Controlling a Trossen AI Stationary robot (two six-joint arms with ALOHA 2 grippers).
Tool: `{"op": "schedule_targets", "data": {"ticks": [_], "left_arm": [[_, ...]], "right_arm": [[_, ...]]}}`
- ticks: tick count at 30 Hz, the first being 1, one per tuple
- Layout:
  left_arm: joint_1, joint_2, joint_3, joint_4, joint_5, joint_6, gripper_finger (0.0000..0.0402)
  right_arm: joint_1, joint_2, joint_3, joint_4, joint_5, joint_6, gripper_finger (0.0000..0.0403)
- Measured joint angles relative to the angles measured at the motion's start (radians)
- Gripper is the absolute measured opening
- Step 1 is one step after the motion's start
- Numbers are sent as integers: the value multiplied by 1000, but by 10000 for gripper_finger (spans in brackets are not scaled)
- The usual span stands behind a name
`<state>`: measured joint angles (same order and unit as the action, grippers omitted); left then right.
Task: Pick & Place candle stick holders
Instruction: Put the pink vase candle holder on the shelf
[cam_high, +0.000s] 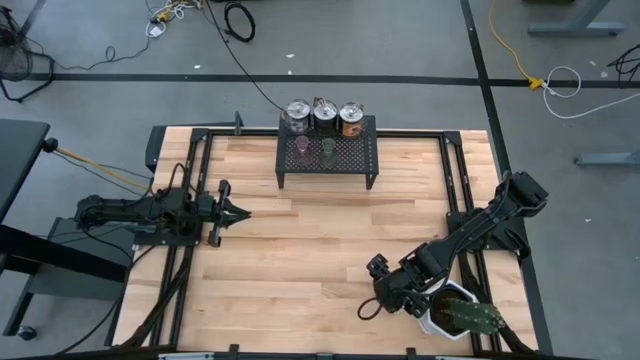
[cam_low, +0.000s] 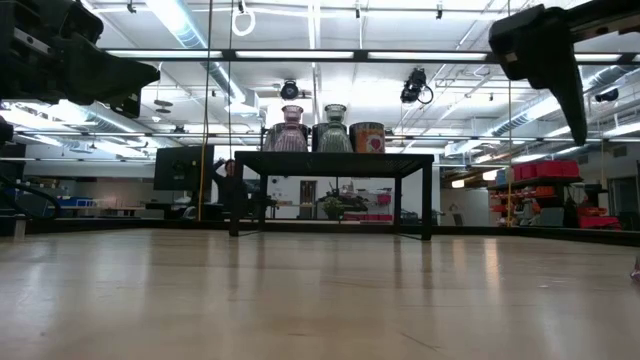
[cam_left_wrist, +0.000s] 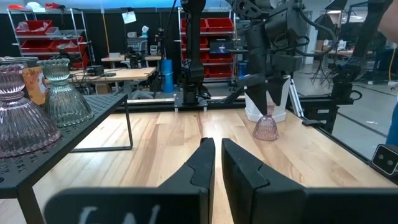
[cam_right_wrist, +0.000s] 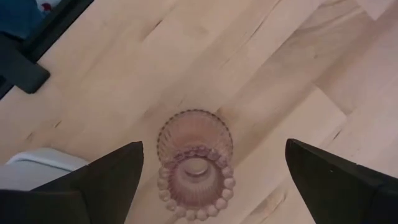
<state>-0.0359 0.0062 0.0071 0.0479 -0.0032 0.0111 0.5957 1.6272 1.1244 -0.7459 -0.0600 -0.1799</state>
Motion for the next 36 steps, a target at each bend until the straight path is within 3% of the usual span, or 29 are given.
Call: {"op": "schedule_targets", "data": {"ticks": [22,36], "left_arm": [[0,0,0,0,0,0,34],[0,0,0,0,0,0,34]], "right_arm": [[36,42,3,1,1,138,388],[38,49,-3,-36,74,201,327]]}}
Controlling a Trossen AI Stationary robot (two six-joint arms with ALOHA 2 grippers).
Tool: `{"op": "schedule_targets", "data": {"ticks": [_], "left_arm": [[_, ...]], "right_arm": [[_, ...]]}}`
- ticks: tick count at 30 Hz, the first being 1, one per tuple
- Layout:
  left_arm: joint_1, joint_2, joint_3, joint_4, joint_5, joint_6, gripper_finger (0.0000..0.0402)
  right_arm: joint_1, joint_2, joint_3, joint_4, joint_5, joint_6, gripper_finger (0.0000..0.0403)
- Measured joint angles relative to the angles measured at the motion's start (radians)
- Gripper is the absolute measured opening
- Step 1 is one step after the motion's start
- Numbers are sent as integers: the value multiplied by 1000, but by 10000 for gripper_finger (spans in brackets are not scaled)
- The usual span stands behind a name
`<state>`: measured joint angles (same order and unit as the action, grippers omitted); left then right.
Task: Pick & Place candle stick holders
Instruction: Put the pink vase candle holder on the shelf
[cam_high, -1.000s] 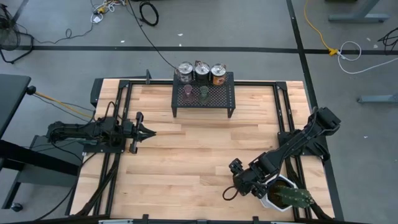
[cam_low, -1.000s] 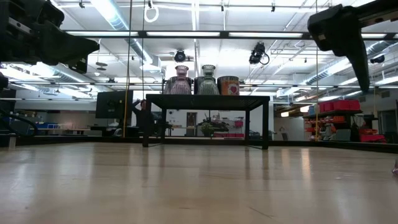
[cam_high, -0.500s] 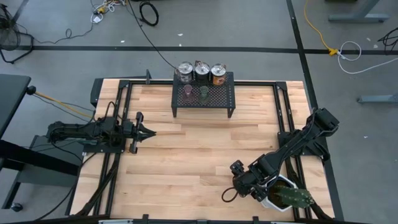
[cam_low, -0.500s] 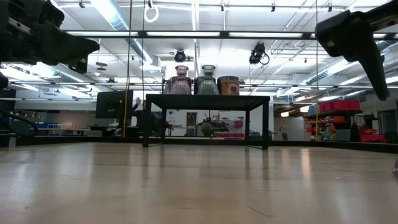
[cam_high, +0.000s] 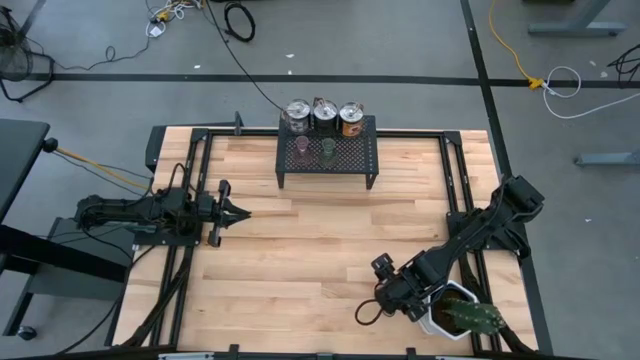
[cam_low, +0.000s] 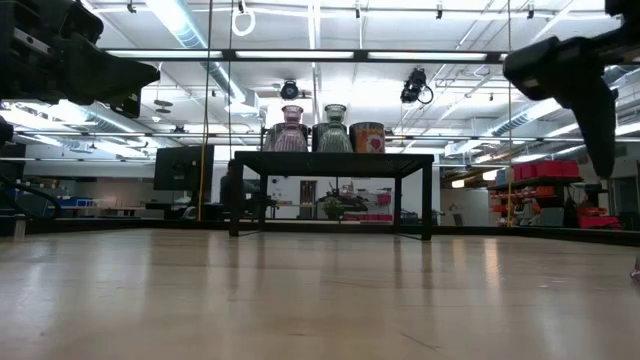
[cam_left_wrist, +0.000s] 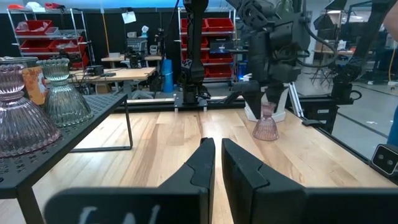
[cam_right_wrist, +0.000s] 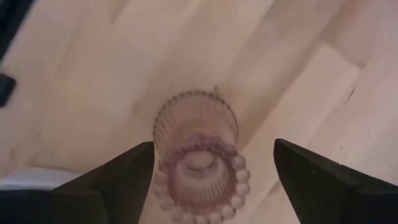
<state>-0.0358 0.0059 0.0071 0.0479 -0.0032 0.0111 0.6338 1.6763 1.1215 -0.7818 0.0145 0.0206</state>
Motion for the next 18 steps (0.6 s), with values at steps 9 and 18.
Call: {"op": "schedule_targets", "data": {"ticks": [9,18], "left_arm": [[0,0,0,0,0,0,34],[0,0,0,0,0,0,34]], "right_arm": [[0,0,-1,-6,-16,-1,318],[0,-1,-1,-5,-20,0,317]]}}
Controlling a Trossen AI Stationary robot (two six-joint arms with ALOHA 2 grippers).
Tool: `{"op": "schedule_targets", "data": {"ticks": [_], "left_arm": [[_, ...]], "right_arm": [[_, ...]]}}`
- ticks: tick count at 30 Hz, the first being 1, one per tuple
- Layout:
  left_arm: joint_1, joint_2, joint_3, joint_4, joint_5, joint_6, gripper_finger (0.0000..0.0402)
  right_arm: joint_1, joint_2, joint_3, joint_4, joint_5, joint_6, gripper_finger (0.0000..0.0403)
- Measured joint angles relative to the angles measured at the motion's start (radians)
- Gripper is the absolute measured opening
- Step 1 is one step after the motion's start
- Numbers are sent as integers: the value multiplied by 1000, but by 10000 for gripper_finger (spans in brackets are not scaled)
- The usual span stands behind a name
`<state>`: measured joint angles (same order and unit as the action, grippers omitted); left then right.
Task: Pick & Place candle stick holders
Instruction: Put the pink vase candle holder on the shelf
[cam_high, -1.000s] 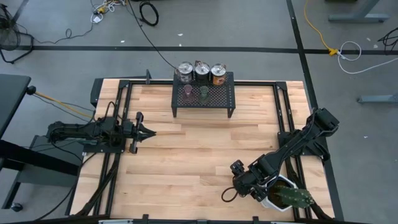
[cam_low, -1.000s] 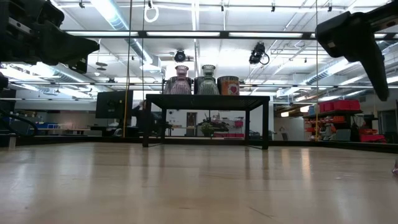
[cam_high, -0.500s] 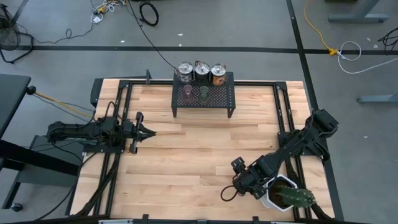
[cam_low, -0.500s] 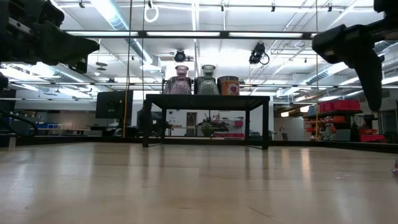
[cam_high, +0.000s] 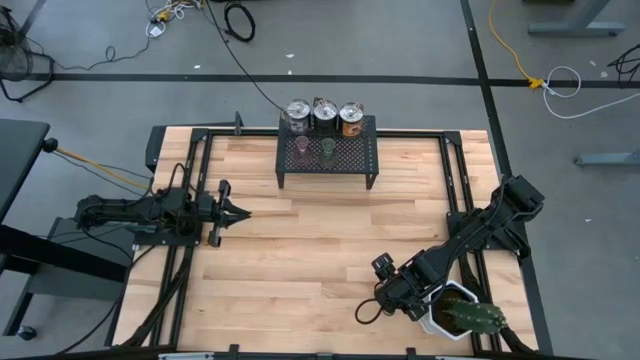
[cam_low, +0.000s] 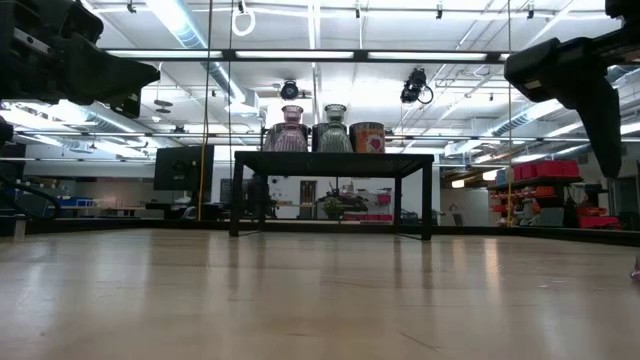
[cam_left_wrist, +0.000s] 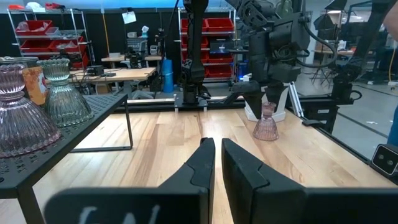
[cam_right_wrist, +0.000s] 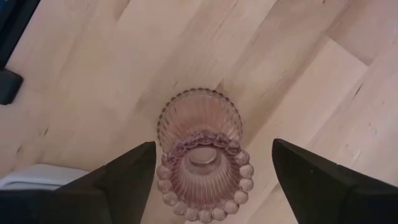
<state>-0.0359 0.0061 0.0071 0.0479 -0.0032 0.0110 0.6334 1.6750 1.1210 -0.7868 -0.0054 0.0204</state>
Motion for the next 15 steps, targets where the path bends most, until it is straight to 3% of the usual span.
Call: {"op": "schedule_targets", "data": {"ticks": [15], "left_arm": [[0,0,0,0,0,0,34]], "right_arm": [[0,-1,2,1,-11,1,317]]}}
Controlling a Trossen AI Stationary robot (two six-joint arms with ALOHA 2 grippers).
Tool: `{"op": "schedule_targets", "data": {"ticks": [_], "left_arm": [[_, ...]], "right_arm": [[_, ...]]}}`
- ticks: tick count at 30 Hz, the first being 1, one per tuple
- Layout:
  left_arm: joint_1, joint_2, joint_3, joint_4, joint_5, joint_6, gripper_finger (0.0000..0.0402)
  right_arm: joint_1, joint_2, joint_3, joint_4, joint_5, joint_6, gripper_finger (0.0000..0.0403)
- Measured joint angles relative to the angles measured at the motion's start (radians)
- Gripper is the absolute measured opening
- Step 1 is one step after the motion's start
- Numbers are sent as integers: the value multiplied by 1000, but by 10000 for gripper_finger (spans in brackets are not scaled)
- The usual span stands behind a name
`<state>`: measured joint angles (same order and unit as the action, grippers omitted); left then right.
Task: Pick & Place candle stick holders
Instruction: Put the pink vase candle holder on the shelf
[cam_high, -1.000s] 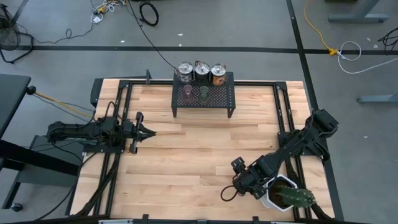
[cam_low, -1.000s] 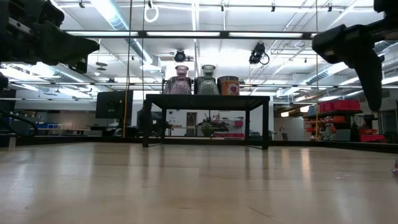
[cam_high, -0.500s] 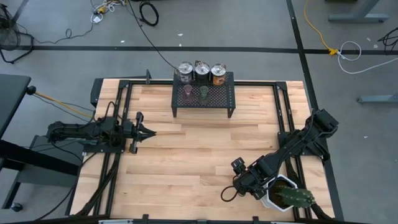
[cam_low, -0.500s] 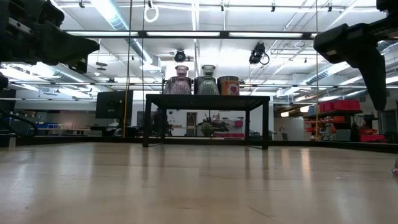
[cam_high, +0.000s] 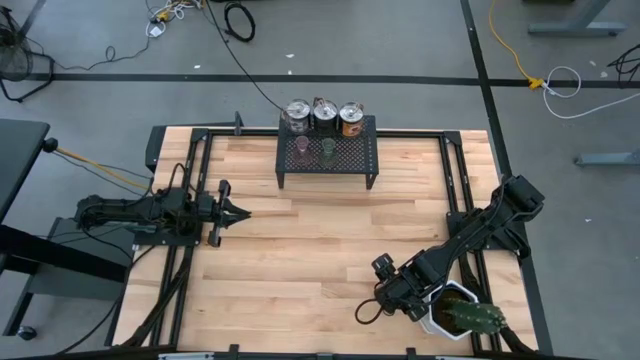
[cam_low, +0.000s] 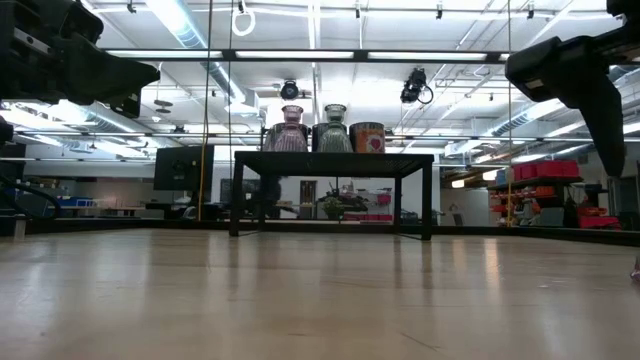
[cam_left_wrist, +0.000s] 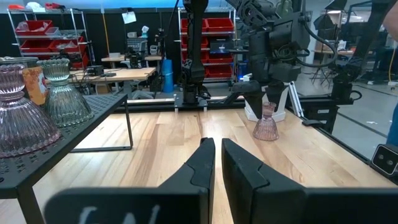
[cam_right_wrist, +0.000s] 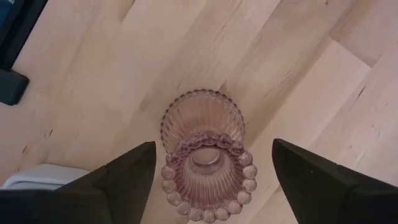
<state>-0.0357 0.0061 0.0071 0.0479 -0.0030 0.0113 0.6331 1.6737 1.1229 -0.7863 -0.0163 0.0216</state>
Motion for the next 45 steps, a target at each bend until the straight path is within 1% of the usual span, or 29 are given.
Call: {"op": "schedule_targets", "data": {"ticks": [11,15,28,45], "left_arm": [[0,0,0,0,0,0,34],[0,0,0,0,0,0,34],[0,0,0,0,0,0,34],[0,0,0,0,0,0,34]], "right_arm": [[0,0,0,0,-1,16,317],[0,0,0,0,-1,23,309],[0,-1,0,0,0,23,247],[0,-1,1,0,0,22,180]]}}
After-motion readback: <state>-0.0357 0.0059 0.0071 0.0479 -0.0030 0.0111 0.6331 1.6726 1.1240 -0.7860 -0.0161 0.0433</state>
